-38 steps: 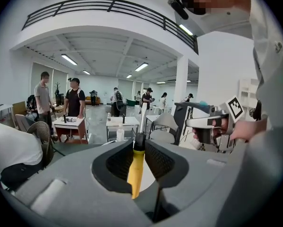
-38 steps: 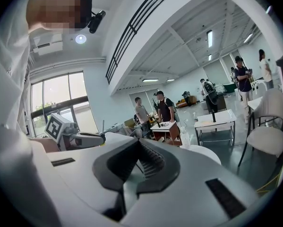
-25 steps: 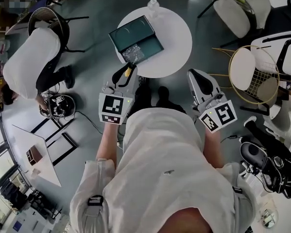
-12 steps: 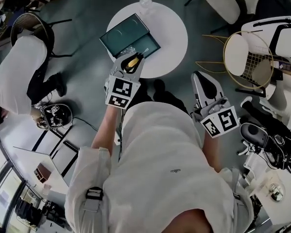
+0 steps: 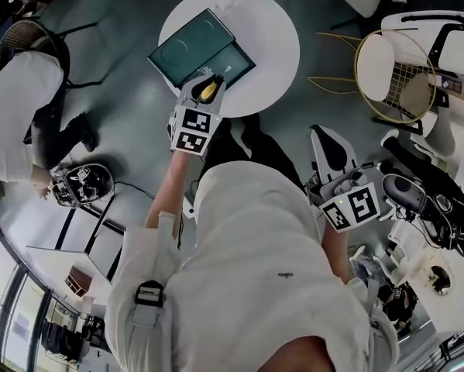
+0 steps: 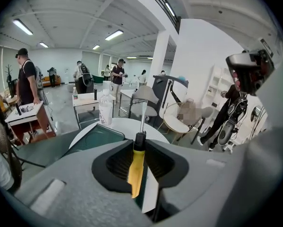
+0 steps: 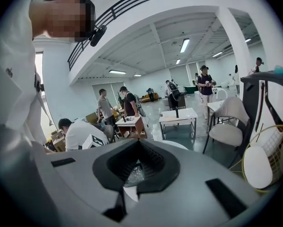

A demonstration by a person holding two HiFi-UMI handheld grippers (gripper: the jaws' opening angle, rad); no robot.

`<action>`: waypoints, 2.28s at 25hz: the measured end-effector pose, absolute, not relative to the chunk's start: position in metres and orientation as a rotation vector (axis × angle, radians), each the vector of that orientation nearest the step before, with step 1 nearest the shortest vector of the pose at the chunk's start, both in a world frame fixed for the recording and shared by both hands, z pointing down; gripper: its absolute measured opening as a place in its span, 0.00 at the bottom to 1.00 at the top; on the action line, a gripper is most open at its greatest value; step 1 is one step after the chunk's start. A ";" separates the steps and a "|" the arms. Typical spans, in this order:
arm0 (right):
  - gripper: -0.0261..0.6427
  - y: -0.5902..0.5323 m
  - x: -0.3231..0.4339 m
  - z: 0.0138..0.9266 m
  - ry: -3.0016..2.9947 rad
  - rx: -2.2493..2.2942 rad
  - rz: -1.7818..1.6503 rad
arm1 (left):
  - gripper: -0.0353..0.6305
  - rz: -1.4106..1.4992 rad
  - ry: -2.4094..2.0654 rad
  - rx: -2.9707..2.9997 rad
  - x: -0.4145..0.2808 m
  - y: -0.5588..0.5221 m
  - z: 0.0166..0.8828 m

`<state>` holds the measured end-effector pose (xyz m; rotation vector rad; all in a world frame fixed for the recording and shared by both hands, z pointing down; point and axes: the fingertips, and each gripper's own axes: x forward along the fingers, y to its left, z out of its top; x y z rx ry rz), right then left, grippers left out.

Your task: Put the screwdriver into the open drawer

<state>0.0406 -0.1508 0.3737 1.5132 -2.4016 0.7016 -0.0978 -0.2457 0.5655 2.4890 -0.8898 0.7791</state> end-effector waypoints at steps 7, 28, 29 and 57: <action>0.05 -0.154 0.035 0.388 -2.353 1.520 0.768 | 0.18 0.929 -0.839 2.409 -0.103 -0.253 0.631; 0.05 -0.151 0.043 0.413 -2.240 1.535 0.883 | 0.18 1.120 -0.777 2.169 -0.102 -0.254 0.733; 0.05 -0.150 0.043 0.413 -2.238 1.538 0.884 | 0.18 1.135 -0.768 2.164 -0.101 -0.254 0.736; 0.05 -0.141 0.053 0.414 -2.225 1.574 0.898 | 0.20 1.263 -0.803 2.113 -0.098 -0.256 0.755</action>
